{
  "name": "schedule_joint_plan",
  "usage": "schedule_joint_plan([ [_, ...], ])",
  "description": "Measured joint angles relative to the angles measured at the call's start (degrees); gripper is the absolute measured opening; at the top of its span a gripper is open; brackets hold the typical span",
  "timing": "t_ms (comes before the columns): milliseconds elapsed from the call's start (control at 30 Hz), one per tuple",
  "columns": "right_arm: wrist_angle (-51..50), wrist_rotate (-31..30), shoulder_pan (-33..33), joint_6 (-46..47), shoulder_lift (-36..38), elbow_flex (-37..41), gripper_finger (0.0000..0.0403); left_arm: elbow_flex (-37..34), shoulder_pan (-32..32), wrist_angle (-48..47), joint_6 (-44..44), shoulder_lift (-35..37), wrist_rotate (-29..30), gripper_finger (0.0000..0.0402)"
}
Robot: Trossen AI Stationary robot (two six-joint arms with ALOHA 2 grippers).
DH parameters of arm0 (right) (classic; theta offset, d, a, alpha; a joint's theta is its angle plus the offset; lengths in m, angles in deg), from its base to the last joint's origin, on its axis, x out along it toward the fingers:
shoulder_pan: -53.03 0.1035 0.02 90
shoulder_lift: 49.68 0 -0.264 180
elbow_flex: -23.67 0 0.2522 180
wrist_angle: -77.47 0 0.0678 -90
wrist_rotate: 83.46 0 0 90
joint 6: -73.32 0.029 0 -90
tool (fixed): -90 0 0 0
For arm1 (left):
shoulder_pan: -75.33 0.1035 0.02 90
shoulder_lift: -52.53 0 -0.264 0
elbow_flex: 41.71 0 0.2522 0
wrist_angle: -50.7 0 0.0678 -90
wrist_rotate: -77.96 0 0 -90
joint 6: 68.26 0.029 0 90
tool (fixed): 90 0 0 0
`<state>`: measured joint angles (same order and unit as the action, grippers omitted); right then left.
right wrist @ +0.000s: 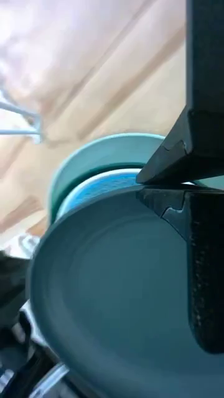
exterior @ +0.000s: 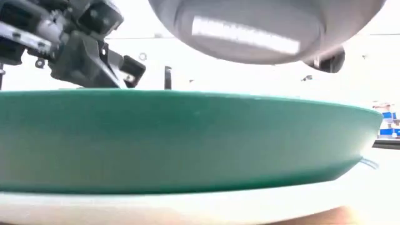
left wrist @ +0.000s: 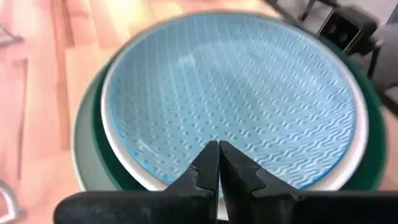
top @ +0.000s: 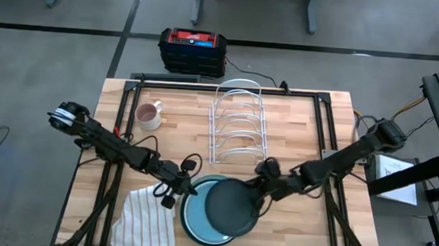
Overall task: Sort dishes
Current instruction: Put the black plate into the dish rack
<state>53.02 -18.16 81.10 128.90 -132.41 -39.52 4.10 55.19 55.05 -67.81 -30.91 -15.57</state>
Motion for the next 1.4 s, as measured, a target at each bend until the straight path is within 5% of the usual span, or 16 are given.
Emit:
schedule_joint_plan([
  [200, -0.9, -13.8, 1.4, -10.8, 10.9, 0.0, 0.0000, 0.0, 0.0, -1.9, 0.7, 6.8, 0.0, 0.0000],
  [367, 1.2, -36.9, 3.5, -27.0, 18.0, 0.0, 0.0000, 0.0, 0.0, -2.9, 3.8, 12.8, 0.7, 0.0000],
  [567, 13.8, -60.4, 4.7, -53.7, 21.2, 0.0, 0.0000, 0.0, 0.0, -6.6, 5.7, 19.3, 9.8, 0.0000],
  [700, 16.1, -65.1, 3.8, -64.1, 20.7, 0.0, 0.0000, 0.0, 0.0, -9.6, 5.9, 22.3, 17.9, 0.0000],
  [967, 15.6, -65.3, 3.2, -74.1, 17.6, 0.0, 0.0000, 0.0, 0.0, -9.8, 8.9, 24.6, 28.2, 0.0000],
  [1400, 15.6, -65.3, -0.2, -85.8, 17.8, -3.9, 0.0000, 0.0, 0.0, -7.7, 9.6, 25.4, 29.1, 0.0000],
])
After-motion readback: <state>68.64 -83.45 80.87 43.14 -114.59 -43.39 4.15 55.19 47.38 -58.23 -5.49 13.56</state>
